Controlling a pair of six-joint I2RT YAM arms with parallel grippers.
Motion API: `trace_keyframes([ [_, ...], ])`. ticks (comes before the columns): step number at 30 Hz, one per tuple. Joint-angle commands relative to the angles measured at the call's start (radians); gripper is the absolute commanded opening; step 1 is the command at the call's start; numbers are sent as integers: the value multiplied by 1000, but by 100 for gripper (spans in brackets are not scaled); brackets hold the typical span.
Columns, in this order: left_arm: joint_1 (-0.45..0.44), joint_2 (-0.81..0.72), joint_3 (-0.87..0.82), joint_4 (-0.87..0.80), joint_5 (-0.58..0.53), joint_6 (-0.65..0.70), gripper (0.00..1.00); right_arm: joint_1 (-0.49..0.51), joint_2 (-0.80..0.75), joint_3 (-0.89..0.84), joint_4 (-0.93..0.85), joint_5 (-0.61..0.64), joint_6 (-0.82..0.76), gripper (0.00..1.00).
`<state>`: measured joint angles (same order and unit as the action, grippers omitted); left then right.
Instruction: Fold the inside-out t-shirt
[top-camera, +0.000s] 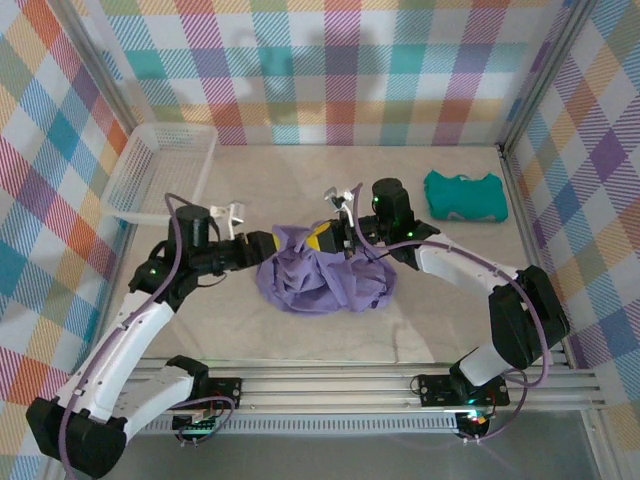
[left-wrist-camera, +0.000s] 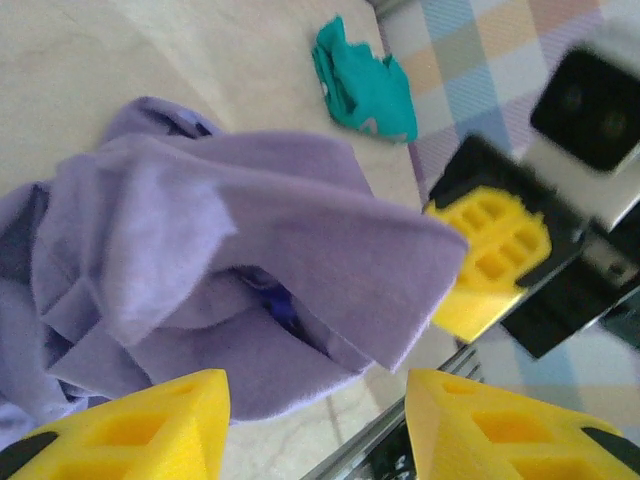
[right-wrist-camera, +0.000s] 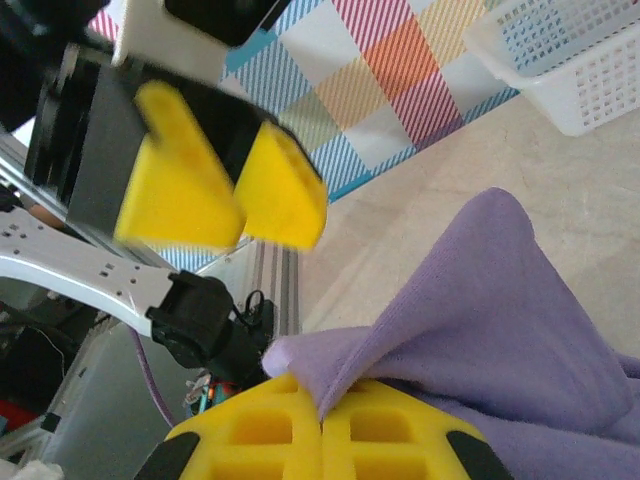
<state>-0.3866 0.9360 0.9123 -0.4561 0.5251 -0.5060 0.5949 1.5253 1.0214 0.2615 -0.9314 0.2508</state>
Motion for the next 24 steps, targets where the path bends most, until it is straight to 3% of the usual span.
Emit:
trace_keyframes([
  [1,-90,11,22,-23,-129,162,52,-7,5,52,12,-45,19,0],
  [8,-147,89,55,61,-116,204,59,-14,-1,69,-78,-21,1,0],
  [16,-168,187,106,74,-150,235,57,-13,-3,71,-117,-31,-24,0],
  [20,-169,220,130,80,-167,235,41,-14,-2,71,-147,-32,-53,0],
  [24,-169,250,148,83,-156,226,9,-15,-4,81,-208,-4,-92,0],
])
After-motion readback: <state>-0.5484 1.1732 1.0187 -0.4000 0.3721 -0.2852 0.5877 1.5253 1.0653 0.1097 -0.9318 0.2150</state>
